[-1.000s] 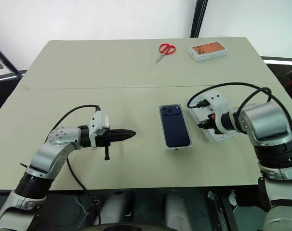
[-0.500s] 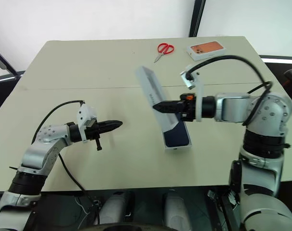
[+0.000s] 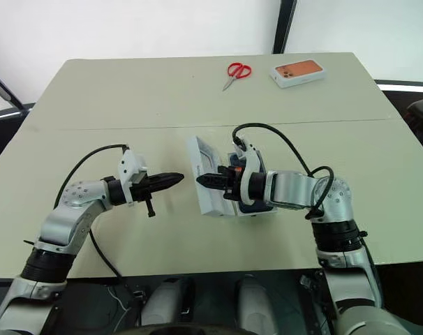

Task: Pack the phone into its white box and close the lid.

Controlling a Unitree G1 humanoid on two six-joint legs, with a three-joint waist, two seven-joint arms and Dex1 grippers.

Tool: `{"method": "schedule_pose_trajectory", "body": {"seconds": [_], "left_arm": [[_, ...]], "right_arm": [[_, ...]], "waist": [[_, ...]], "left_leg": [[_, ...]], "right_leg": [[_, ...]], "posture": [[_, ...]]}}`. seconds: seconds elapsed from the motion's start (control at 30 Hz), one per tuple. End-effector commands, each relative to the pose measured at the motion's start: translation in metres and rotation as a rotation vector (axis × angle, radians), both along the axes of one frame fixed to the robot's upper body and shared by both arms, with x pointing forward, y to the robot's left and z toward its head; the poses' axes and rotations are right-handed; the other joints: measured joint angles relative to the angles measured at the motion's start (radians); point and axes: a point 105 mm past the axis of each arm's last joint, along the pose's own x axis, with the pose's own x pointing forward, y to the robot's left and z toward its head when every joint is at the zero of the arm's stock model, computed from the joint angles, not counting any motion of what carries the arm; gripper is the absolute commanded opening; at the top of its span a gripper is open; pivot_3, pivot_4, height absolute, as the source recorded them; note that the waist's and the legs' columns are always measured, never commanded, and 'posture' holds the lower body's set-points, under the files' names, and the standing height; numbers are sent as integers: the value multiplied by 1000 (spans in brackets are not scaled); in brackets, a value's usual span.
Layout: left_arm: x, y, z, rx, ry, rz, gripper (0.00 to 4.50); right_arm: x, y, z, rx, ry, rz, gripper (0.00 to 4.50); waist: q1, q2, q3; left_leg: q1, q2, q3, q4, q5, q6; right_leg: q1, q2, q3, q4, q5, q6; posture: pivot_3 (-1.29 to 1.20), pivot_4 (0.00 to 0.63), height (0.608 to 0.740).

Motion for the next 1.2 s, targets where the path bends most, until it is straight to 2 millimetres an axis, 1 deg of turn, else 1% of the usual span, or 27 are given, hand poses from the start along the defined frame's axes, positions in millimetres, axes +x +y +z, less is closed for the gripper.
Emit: {"method": "schedule_pose_trajectory", "body": {"seconds": [0.03, 0.23, 0.27, 0.33, 0.37, 0.4, 0.53, 0.63, 0.73, 0.8, 0.93, 1.07, 1.17, 1.2], "left_arm": [[-2, -9, 7, -2, -36, -24, 0], [3, -15, 7, 2, -45, -31, 0], [5, -16, 7, 4, -48, -30, 0], [9, -20, 7, 6, -57, -24, 0], [14, -24, 8, 2, -62, -11, 0], [17, -28, 8, -1, -66, -2, 0], [25, -45, 10, -22, -78, 1, 0], [28, -59, 12, -34, -90, -8, 0], [28, -72, 16, -60, -92, -35, 0], [26, -82, 17, -70, -95, -66, 0], [18, -108, 20, -82, -90, -155, 0], [13, -117, 21, -86, -88, -188, 0], [14, -116, 25, -112, -81, -172, 0], [16, -113, 28, -124, -83, -153, 0]], "right_arm": [[8, -11, 2, 8, 22, -106, 62], [11, -14, 7, 25, 21, -158, 62], [11, -16, 9, 26, 9, -157, 307], [10, -19, 13, 22, -16, -155, 875], [11, -24, 18, 16, -46, -150, 1275], [11, -27, 22, 12, -66, -145, 1870], [9, -40, 45, -31, -183, -83, 3899], [6, -52, 60, -95, -255, -47, 3899], [7, -67, 66, -185, -301, -51, 3899], [7, -77, 66, -284, -357, -47, 3899], [21, -113, 51, -543, -438, -115, 3899], [27, -123, 44, -639, -511, -98, 3899], [30, -126, 42, -702, -578, -74, 3899], [31, -127, 42, -723, -599, -66, 3899]], "waist": [[0, 0, 0], [0, 1, 0], [0, 1, 0], [-1, 1, 0], [1, 1, 0], [3, 1, 0], [-2, 2, 0], [-3, 2, 1], [-2, 2, 1], [0, 2, 1], [6, 2, 1], [-1, 2, 1], [-1, 2, 1], [0, 2, 1]], "left_leg": [[0, 0, 0, 0, 0, 0], [0, 0, 0, 0, 0, 0], [0, 0, 0, 0, 0, 0], [0, 0, 0, 0, 0, 0], [0, 0, 0, 0, 0, 0], [0, 0, 0, 0, 0, 0], [0, -1, 1, 0, 0, 1], [0, 0, 1, 0, -1, 2], [0, 0, 1, 0, -1, 2], [0, 0, 1, 0, -1, 2], [-1, 0, 1, 1, -1, 2], [-1, -1, 1, 1, -1, 2], [0, 0, 1, 1, -1, 3], [0, 0, 1, 1, -1, 3]], "right_leg": [[0, 0, 0, 0, 0, 0], [0, 0, 0, 0, 0, 0], [0, 0, 0, 0, 0, 0], [0, 0, 0, 0, 0, 0], [0, 0, 0, 0, 0, 0], [0, 0, 0, 0, 0, 0], [0, 0, 0, 0, 0, 0], [0, 2, 0, 0, 0, 0], [0, 2, 0, -1, 0, 0], [0, 2, 0, -1, 0, 0], [0, 1, 0, -1, 0, 0], [0, 0, 0, -2, 0, 0], [0, 1, 0, -1, 0, 0], [0, 2, 0, -1, 0, 0]], "posture": [[0, 150, 740], [0, 150, 740], [0, 150, 740], [0, 150, 740], [0, 150, 740], [0, 150, 740], [0, 150, 740], [0, 150, 740], [0, 150, 740], [0, 150, 740], [0, 150, 740], [0, 150, 740], [0, 150, 740], [0, 150, 740]]}}
